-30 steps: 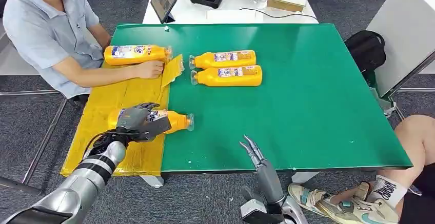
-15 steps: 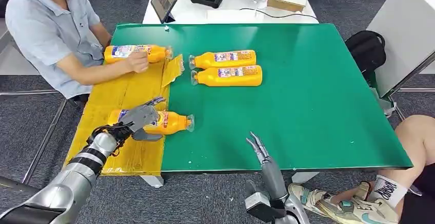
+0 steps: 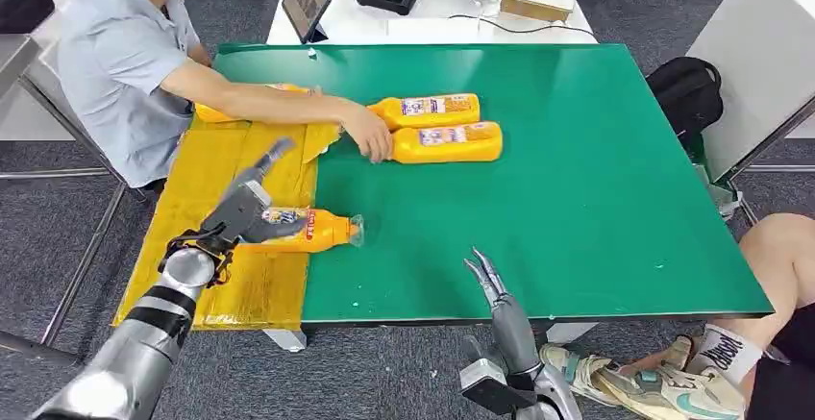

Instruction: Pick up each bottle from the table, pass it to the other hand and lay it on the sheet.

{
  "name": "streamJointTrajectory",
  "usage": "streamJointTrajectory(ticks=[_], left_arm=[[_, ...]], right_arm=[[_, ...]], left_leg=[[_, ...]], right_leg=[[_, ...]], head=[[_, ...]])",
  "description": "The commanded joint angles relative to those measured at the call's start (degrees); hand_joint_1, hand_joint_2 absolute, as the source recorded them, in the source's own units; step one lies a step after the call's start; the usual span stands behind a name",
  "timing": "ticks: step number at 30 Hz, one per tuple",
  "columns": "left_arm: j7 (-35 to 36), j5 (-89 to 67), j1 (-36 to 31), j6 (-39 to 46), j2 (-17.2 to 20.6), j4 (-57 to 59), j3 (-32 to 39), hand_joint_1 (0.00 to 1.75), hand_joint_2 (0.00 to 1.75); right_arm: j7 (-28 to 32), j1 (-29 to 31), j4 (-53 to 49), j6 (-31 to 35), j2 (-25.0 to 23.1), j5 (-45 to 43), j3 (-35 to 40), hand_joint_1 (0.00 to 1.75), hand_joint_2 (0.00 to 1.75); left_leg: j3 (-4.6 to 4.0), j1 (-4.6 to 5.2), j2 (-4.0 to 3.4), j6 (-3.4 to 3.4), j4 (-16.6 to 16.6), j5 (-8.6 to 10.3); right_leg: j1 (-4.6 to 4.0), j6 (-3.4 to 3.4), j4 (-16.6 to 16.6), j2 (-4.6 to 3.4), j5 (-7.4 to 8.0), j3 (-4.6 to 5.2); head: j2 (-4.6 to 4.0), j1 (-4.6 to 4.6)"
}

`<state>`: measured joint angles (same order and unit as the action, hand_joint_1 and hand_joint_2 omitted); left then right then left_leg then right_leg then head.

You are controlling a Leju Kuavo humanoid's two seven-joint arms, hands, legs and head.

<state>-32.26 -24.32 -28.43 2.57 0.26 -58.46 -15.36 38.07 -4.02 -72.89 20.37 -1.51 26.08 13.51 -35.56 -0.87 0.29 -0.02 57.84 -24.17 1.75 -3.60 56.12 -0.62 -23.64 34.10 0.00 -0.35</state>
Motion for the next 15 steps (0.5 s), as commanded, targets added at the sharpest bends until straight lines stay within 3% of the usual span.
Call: streamJointTrajectory(ticks=[1,2,3,5,9,10,13,15], left_arm=[[-4.4,6.42,11.02,16.72,-8.72,-28.6,4.73,0.0,1.75],[-5.84,7.62,12.26,18.53,-9.51,-29.53,4.76,0.0,1.75],[-7.08,8.31,13.45,20.49,-10.12,-30.43,4.48,0.0,1.75],[-7.74,6.44,15.01,27.86,-9.43,-33.39,2.66,0.0,1.75],[-7.74,6.91,15.87,28.58,-8.66,-34.2,2.0,0.0,1.75],[-7.74,6.12,15.6,32.31,-8.26,-34.61,1.69,0.0,1.75],[-6.9,9.57,18.82,34.53,-7.62,-35.43,3.04,0.0,1.75],[-5.07,4.8,21.12,34.08,-8.51,-34.42,4.04,0.0,1.75]], right_arm=[[1.93,1.17,1.84,3.68,-1.59,3.68,-1.06,0.0,0.0],[1.93,1.32,1.74,4.91,-1.31,4.0,-1.01,0.0,0.0],[1.93,1.4,1.28,6.2,-1.04,4.69,-1.5,0.0,1.75],[1.05,1.42,-0.89,5.57,-1.11,3.92,-3.27,0.0,1.75],[-0.16,1.58,-2.59,4.13,-0.7,3.74,-3.75,0.0,1.75],[-1.38,1.45,-3.02,4.39,-0.98,4.57,-4.47,0.0,1.75],[-10.38,4.41,-2.51,4.92,3.22,16.16,-5.59,0.0,1.75],[-13.12,8.0,0.83,3.8,5.4,18.19,-9.31,0.0,1.75]], left_leg=[[0.2,-0.07,-0.02,0.08,0.09,-0.2],[0.13,-0.03,-0.09,0.06,0.03,-0.14],[0.1,-0.02,-0.1,0.04,0.01,-0.12],[0.08,0.01,-0.07,0.03,-0.02,-0.1],[0.06,0.0,-0.09,0.03,0.03,-0.12],[0.16,-0.05,-0.14,0.05,0.06,-0.18],[0.05,-0.01,-0.06,0.04,0.02,-0.08],[0.32,0.0,-0.25,0.1,0.0,-0.19]], right_leg=[[-0.12,0.19,-0.01,0.07,-0.15,-0.27],[-0.07,0.15,-0.02,-0.02,-0.09,-0.16],[-0.05,0.12,-0.04,-0.05,-0.05,-0.11],[-0.02,0.1,-0.04,-0.02,-0.04,-0.07],[-0.04,0.14,0.0,-0.02,-0.05,-0.05],[-0.1,0.2,0.0,-0.05,-0.08,-0.16],[-0.04,0.12,-0.01,0.01,-0.05,-0.06],[-0.06,0.21,-0.08,-0.14,-0.07,-0.3]], head=[[0.0,-0.02],[0.0,-0.02],[0.0,-0.04],[0.0,-0.02],[0.0,-0.04],[0.0,-0.02],[0.0,-0.02],[0.0,-0.04]])
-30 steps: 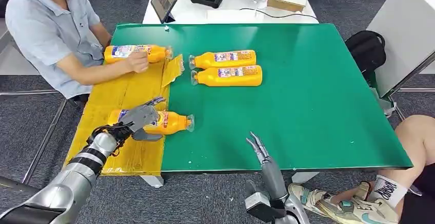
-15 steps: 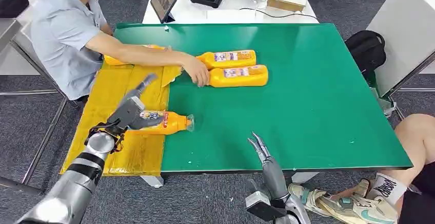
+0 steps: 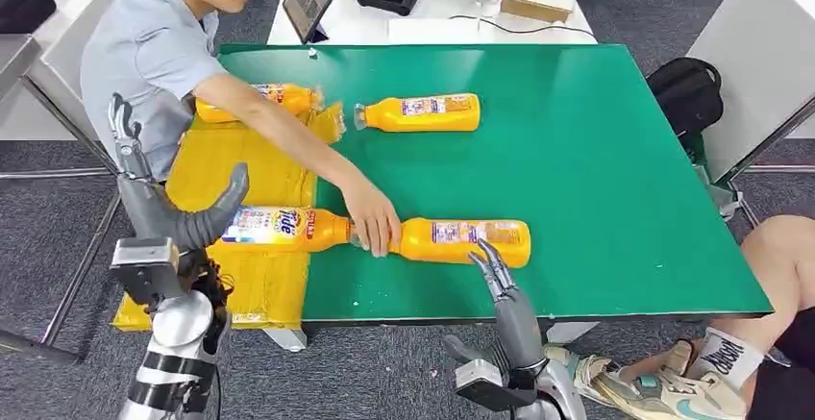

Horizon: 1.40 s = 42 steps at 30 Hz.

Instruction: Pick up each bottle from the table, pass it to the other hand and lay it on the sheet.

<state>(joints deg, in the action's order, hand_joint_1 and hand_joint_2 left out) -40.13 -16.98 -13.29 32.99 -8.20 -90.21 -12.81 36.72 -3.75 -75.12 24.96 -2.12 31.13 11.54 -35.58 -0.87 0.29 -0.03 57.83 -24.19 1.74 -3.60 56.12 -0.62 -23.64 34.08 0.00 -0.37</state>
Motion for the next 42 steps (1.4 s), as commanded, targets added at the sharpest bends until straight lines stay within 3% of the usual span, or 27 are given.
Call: streamJointTrajectory(ticks=[1,5,11,16,27,32,35,38,40,42], left_arm=[[2.35,-2.82,6.7,3.28,-0.35,-2.59,1.3,0.0,1.75],[1.61,-7.75,7.5,4.84,-0.49,-2.44,-1.76,0.0,1.75],[4.3,-9.51,5.34,3.55,0.18,-0.72,-4.27,0.0,1.75],[4.87,-10.09,4.06,3.46,0.12,1.75,-4.52,0.0,1.75],[5.32,-11.45,3.01,3.22,0.67,2.82,-5.32,0.0,1.75],[5.63,-11.39,2.79,2.78,0.78,2.67,-5.5,0.0,1.75],[6.48,-11.79,3.57,2.64,0.81,2.06,-5.42,0.0,1.75],[7.08,-11.48,3.96,2.0,0.99,1.79,-5.47,0.0,1.75],[8.41,-7.14,4.9,-3.11,1.07,0.33,-5.74,0.0,1.75],[9.32,-4.16,6.0,-7.36,1.27,-1.04,-6.26,0.0,1.75]], right_arm=[[-12.18,9.88,5.56,-0.64,6.78,14.99,-8.41,0.0,1.75],[-12.17,18.24,15.03,-1.61,7.02,19.0,-10.48,0.0,1.75],[-13.93,26.16,29.35,-2.53,3.88,21.26,-6.89,0.0,1.75],[-14.09,27.74,34.75,-0.68,2.59,21.72,-5.25,0.0,1.75],[-11.05,26.84,37.21,-7.69,1.89,16.71,-4.11,0.0,1.75],[-11.22,27.05,37.39,-6.74,1.96,17.11,-3.58,0.0,1.75],[-20.85,29.07,40.15,-3.73,2.26,21.51,-2.44,0.0,1.75],[-22.82,30.08,41.55,-4.57,2.65,23.1,-1.59,0.0,1.75],[-28.09,30.64,42.99,-2.05,3.57,28.31,-0.59,0.0,1.75],[-31.61,31.1,44.33,-4.74,4.63,31.29,-0.25,0.0,1.75]], left_leg=[[0.39,-0.02,-0.28,0.11,-0.01,-0.19],[0.18,0.07,-0.11,0.11,-0.03,-0.03],[0.39,-0.02,-0.34,0.08,-0.04,-0.07],[0.42,-0.09,-0.18,0.08,-0.05,-0.03],[0.2,-0.03,-0.01,0.08,-0.02,0.02],[0.27,-0.05,-0.05,0.07,-0.03,0.0],[0.33,-0.07,-0.05,0.08,-0.02,-0.02],[0.26,-0.02,-0.08,0.09,-0.02,0.01],[0.25,-0.02,-0.06,0.09,-0.02,0.02],[0.4,-0.05,-0.12,0.12,0.0,-0.06]], right_leg=[[-0.09,0.23,-0.09,-0.17,-0.06,-0.34],[0.03,0.08,-0.1,-0.07,0.04,-0.17],[-0.08,0.21,-0.12,-0.24,0.09,-0.31],[-0.15,0.17,-0.12,-0.09,0.05,-0.36],[-0.07,0.09,-0.06,0.05,0.04,-0.23],[-0.09,0.12,-0.06,0.02,0.03,-0.27],[-0.13,0.16,-0.07,0.04,0.02,-0.33],[-0.06,0.08,-0.05,-0.02,0.05,-0.21],[-0.06,0.06,-0.05,0.0,0.04,-0.23],[-0.11,0.15,-0.08,-0.03,0.01,-0.39]], head=[[0.0,0.0],[0.0,0.0],[0.0,0.0],[0.0,0.0],[0.0,-0.02],[0.0,0.0],[0.0,0.0],[0.0,0.0],[0.0,-0.02],[0.0,-0.02]])
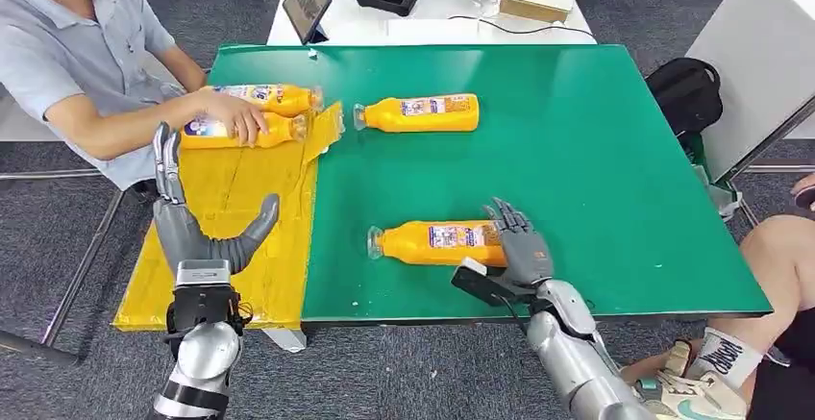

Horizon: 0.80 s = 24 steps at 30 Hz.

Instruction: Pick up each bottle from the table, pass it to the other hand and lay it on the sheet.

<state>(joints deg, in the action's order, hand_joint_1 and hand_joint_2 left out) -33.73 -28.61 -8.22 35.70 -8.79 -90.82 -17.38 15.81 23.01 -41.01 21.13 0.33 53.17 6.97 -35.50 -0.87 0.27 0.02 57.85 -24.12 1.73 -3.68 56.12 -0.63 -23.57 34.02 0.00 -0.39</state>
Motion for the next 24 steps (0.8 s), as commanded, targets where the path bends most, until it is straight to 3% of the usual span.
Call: streamJointTrajectory(ticks=[1,9,10,11,12,17,20,24], left_arm=[[3.63,8.49,1.4,-11.97,2.04,-0.96,-1.92,0.0,1.75],[4.87,10.68,1.43,-14.87,2.27,-0.94,-1.82,0.0,1.75],[5.18,11.4,1.35,-15.62,2.17,-0.75,-1.49,0.0,1.75],[5.21,11.46,1.29,-15.65,2.13,-0.66,-1.37,0.0,1.75],[5.17,11.45,0.83,-15.66,2.15,-0.1,-0.94,0.0,1.75],[5.35,12.38,0.08,-15.77,1.75,1.72,0.38,0.0,1.75],[5.07,12.84,-0.49,-15.82,1.71,2.86,0.57,0.0,1.75],[5.18,14.09,-0.95,-16.74,1.83,3.45,0.38,0.0,1.75]], right_arm=[[-12.66,4.72,11.29,-3.4,2.39,10.36,4.31,0.0,1.75],[-15.1,5.59,12.64,-7.28,2.5,11.74,4.68,0.0,1.75],[-16.02,5.89,13.07,-8.1,2.73,12.63,5.15,0.3,1.75],[-16.07,5.96,13.16,-8.24,2.77,12.8,5.26,1.29,1.75],[-15.78,6.24,13.47,-9.0,2.59,12.17,4.72,1.47,1.75],[-12.41,6.23,14.59,-8.49,2.35,10.14,3.24,1.75,1.75],[-8.9,5.65,15.78,-11.06,1.92,6.42,1.16,1.75,1.75],[-8.44,5.65,17.03,-12.39,2.18,5.71,1.46,1.75,1.75]], left_leg=[[0.23,-0.02,-0.04,0.05,-0.05,-0.07],[0.5,-0.07,0.13,0.06,-0.05,-0.01],[0.44,-0.05,0.09,0.04,-0.04,-0.01],[0.47,-0.04,0.1,0.06,-0.05,0.0],[0.46,-0.04,0.06,0.06,-0.04,0.01],[0.72,-0.04,0.14,0.07,-0.07,0.04],[0.86,-0.03,0.14,0.06,-0.08,0.03],[0.96,-0.07,0.17,0.06,-0.09,0.02]], right_leg=[[-0.05,0.16,-0.08,0.02,-0.04,-0.23],[-0.11,0.2,-0.16,0.22,-0.03,-0.5],[-0.08,0.15,-0.13,0.16,-0.02,-0.43],[-0.08,0.18,-0.13,0.17,-0.02,-0.47],[-0.07,0.13,-0.13,0.12,0.0,-0.46],[-0.08,0.19,-0.16,0.22,0.01,-0.73],[-0.06,0.16,-0.16,0.2,0.0,-0.85],[-0.11,0.18,-0.19,0.24,-0.01,-0.97]], head=[[0.0,0.02],[0.0,0.02],[0.0,0.0],[0.0,0.02],[0.0,0.0],[0.0,0.02],[0.0,0.02],[0.0,0.04]])
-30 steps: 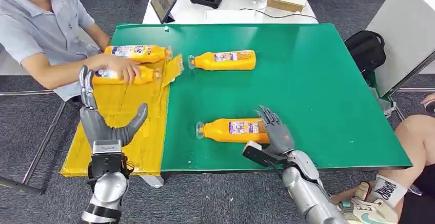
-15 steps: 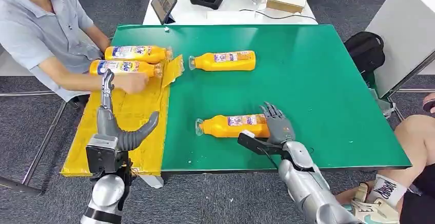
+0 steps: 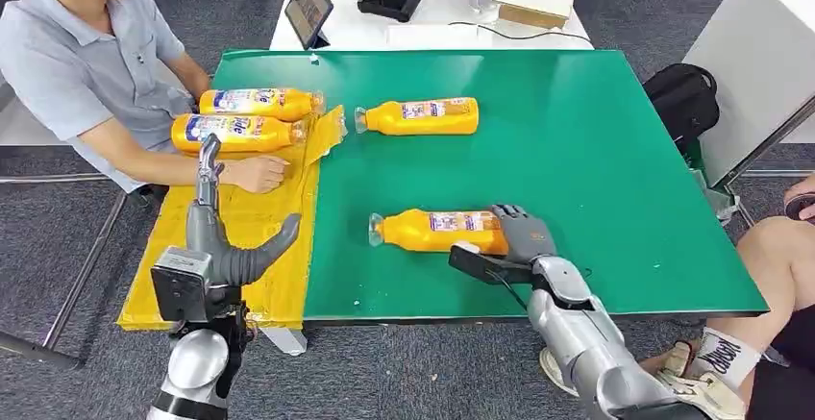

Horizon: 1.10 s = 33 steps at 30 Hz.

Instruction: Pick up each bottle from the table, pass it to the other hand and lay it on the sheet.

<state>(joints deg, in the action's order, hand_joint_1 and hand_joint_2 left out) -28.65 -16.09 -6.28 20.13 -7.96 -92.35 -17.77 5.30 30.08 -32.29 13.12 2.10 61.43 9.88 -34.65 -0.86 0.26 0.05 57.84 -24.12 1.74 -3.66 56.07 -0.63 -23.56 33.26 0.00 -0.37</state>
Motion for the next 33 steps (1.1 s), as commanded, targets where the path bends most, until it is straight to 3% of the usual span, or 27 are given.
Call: streamJointTrajectory(ticks=[1,7,11,13,14,17,22,26,29,33], left_arm=[[0.1,1.57,-2.89,-1.18,1.0,4.98,0.78,0.0,1.75],[0.23,2.1,-2.98,-1.34,0.97,5.32,0.92,0.0,1.75],[-2.98,2.39,-2.17,0.27,0.43,4.66,1.15,0.0,1.75],[-8.0,-0.87,-0.71,5.54,-0.21,2.12,1.33,0.0,1.75],[-8.65,-0.65,0.2,6.44,-0.58,0.68,1.45,0.0,1.75],[-8.1,5.58,5.87,4.63,-1.79,-3.93,1.21,0.0,1.75],[-5.46,13.18,6.86,0.98,-2.45,-2.72,1.7,0.0,1.75],[-2.21,22.06,10.96,-4.79,-3.18,2.27,2.97,0.0,1.75],[-0.38,23.58,13.06,-10.04,-1.15,2.65,1.13,0.0,1.75],[0.54,21.33,13.19,-13.07,0.72,3.5,0.46,0.0,1.75]], right_arm=[[2.06,-1.41,8.31,-4.38,0.41,-2.54,-1.45,1.75,1.75],[2.65,-1.15,8.71,-5.59,0.41,-3.6,-1.78,1.75,1.75],[12.21,-3.75,5.17,-5.38,-0.57,-12.12,-6.76,1.75,1.75],[18.47,-6.55,-0.45,-2.24,-2.62,-18.64,-10.15,1.75,1.75],[19.51,-7.86,-3.27,-1.9,-3.58,-21.44,-11.9,1.75,1.75],[19.73,-19.31,-21.98,-0.69,-5.15,-28.33,-13.92,1.75,1.75],[21.47,-21.46,-25.85,-1.09,-5.69,-33.0,-15.74,1.75,1.75],[22.02,-29.68,-39.17,-2.63,-6.63,-39.52,-17.56,1.75,1.75],[22.12,-34.03,-47.27,-4.33,-7.44,-42.33,-18.33,1.75,1.75],[23.48,-33.98,-52.64,-3.94,-9.83,-45.64,-18.21,1.75,1.75]], left_leg=[[0.1,-0.11,0.24,0.03,-0.13,0.04],[0.13,-0.1,0.18,0.04,-0.1,0.03],[0.17,-0.09,0.17,0.02,-0.09,0.02],[0.2,-0.1,0.16,0.01,-0.1,0.01],[0.2,-0.15,0.13,0.02,-0.14,0.01],[0.15,-0.12,0.0,0.0,-0.09,-0.09],[-0.05,-0.08,0.13,0.0,0.01,-0.22],[-0.41,-0.02,0.14,0.0,-0.06,-0.12],[-0.5,0.04,0.2,0.0,-0.09,-0.16],[-0.6,0.04,0.1,-0.02,-0.05,-0.22]], right_leg=[[-0.15,0.25,-0.19,0.33,-0.01,-0.23],[-0.14,0.19,-0.17,0.27,-0.01,-0.22],[-0.12,0.15,-0.15,0.24,-0.01,-0.22],[-0.13,0.16,-0.17,0.23,-0.02,-0.24],[-0.19,0.24,-0.24,0.24,0.0,-0.27],[-0.16,0.25,-0.12,0.09,-0.06,-0.22],[-0.13,0.25,0.01,0.18,-0.24,-0.12],[-0.05,0.14,-0.05,0.17,-0.16,0.26],[0.02,0.16,-0.03,0.22,-0.21,0.33],[-0.01,0.23,0.02,0.15,-0.24,0.48]], head=[[0.0,0.02],[0.0,0.0],[0.0,-0.02],[0.0,-0.02],[0.0,0.0],[0.0,0.0],[0.0,0.02],[0.0,0.0],[0.0,0.0],[0.0,0.02]])
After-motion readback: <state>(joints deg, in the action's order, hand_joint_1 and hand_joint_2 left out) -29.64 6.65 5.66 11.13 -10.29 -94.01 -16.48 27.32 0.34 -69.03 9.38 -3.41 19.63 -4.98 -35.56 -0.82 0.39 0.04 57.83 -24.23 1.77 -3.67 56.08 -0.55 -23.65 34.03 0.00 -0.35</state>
